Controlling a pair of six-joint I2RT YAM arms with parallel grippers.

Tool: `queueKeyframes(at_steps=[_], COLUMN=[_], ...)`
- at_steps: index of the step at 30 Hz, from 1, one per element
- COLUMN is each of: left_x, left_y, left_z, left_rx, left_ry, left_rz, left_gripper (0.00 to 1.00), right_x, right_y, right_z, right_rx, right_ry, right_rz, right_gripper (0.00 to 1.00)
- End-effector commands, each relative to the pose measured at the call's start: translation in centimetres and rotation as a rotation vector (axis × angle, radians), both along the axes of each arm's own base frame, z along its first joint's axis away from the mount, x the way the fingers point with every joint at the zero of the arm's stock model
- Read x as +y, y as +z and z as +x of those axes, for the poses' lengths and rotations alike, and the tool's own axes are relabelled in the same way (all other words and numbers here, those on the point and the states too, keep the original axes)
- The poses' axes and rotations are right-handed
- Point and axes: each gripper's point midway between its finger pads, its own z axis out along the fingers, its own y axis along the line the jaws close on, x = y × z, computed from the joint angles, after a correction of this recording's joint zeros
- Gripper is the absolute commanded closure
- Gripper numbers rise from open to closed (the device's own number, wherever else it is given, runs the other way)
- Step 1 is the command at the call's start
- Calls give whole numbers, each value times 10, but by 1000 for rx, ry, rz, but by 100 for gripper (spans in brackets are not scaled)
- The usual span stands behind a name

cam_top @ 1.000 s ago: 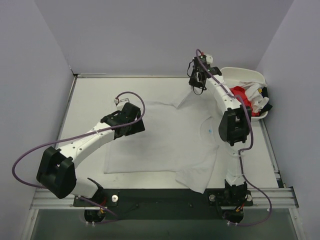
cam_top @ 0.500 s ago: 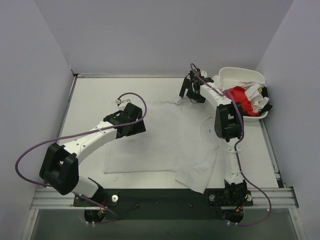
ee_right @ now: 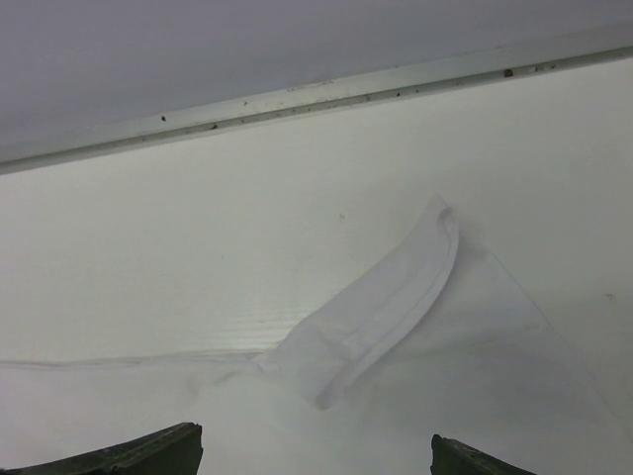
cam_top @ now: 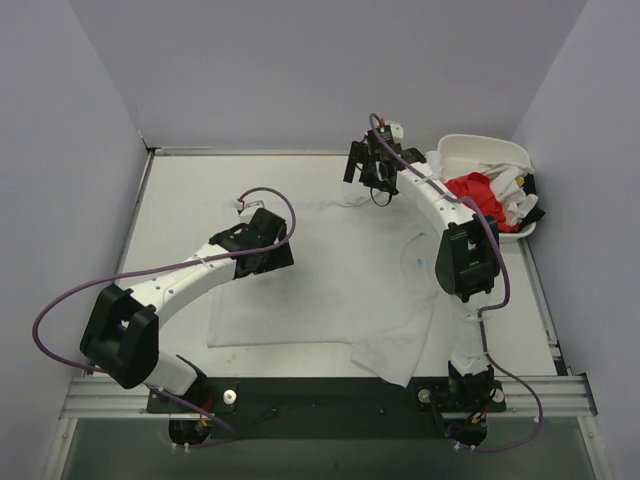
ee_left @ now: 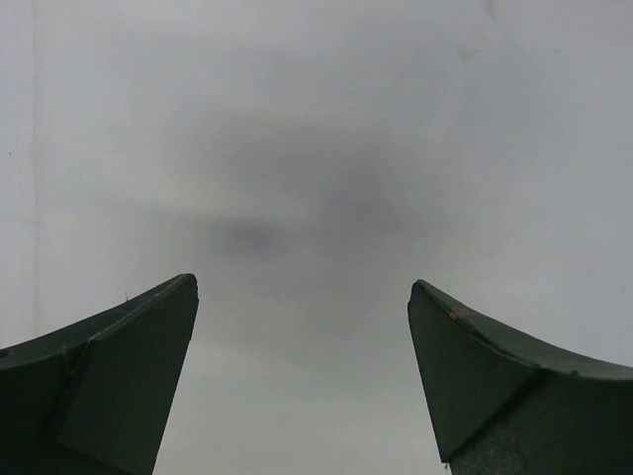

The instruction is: Fold and stack the t-shirts

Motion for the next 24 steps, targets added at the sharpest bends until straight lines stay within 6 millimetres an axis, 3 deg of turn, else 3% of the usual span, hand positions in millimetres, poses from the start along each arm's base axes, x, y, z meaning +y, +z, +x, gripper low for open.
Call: queueKeyframes(at_steps=[1,8,13,24], left_x=[-6,-6,-6,-8], left_y=[9,8,6,2], left_z=[5,4,4,6], left_rx=[-33,-33,-27,-16], left_ry=[1,2,2,1], left_rz=[-33,-36,-37,-33], left_gripper=[3,3,3,3], right_x=[-26,-29,-43,-59], right_y=[-22,-37,-48,-69], right_z=[-19,-26,-37,-35], right_rx=[104,180,233,296], right_ry=[-39,-18,-23,-36], right_rz=[-111,-160,-252,-297], right_gripper=[0,0,0,0])
